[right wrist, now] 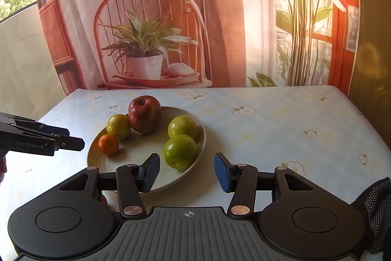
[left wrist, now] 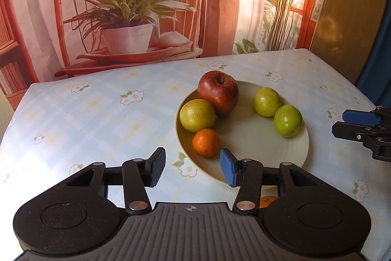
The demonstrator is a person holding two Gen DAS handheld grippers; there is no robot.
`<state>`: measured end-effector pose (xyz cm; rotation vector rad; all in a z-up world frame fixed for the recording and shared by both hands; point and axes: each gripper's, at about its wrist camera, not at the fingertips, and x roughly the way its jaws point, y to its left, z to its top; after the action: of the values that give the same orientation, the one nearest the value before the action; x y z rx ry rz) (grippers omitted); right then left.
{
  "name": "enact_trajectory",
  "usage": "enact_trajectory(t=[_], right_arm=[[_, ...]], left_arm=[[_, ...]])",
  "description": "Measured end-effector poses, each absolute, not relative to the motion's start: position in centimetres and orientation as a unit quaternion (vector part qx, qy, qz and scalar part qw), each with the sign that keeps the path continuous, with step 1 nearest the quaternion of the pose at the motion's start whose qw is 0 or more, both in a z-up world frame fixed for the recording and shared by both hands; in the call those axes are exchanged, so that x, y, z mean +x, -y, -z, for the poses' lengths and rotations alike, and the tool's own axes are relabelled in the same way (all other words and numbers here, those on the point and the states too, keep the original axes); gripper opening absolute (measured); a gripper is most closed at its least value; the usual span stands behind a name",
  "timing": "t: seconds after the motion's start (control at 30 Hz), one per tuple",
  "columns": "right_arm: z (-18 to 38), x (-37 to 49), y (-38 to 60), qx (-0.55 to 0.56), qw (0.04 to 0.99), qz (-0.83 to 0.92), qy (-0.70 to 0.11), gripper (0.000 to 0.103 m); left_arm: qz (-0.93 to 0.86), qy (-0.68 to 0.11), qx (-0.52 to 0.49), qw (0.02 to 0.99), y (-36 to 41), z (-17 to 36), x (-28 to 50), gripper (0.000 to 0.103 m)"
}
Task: Organize fruits
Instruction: 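Withdraw both tools from the plate back to the fruit pile, then close both tools on a large red-brown apple from opposite sides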
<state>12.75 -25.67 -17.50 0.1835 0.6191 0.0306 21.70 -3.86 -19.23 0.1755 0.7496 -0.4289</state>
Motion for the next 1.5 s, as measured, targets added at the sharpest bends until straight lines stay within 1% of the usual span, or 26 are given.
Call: enact_trajectory(t=[0.1,0.17,0.23,0.47,0.73,0.97,1.17,1.5], right_arm=[[17.4,11.6,25.4,0.103,0.947,-0.012,-0.303,0.046],[17.3,10.9,25.0,0.109,0.946,-0.012,-0.304,0.046],[17.2,10.3,24.4,0.111,0.946,-0.015,-0.305,0.046],[17.0,8.2,21.8,0.11,0.944,-0.035,-0.308,0.046],[18.0,7.2,18.1,0.099,0.936,-0.071,-0.331,0.046],[17.8,6.7,15.9,0.09,0.931,-0.104,-0.337,0.046],[17.4,6.2,13.9,0.058,0.929,-0.122,-0.343,0.046],[17.1,5.4,12.3,0.052,0.923,-0.14,-0.353,0.046]], left_arm=[[0.2,-0.357,0.086,0.908,3.3,18.6,20.2,0.052],[0.197,-0.353,0.086,0.911,3.0,18.2,19.2,0.055],[0.197,-0.347,0.076,0.914,2.5,17.8,18.0,0.056],[0.182,-0.335,0.05,0.923,0.7,17.3,14.2,0.056],[0.144,-0.345,0.02,0.927,-2.3,18.0,11.4,0.056],[0.151,-0.342,0.034,0.927,-3.0,17.8,9.9,0.056],[0.17,-0.357,-0.002,0.918,-4.3,17.7,9.0,0.056],[0.169,-0.348,-0.009,0.922,-5.5,17.7,7.4,0.056]])
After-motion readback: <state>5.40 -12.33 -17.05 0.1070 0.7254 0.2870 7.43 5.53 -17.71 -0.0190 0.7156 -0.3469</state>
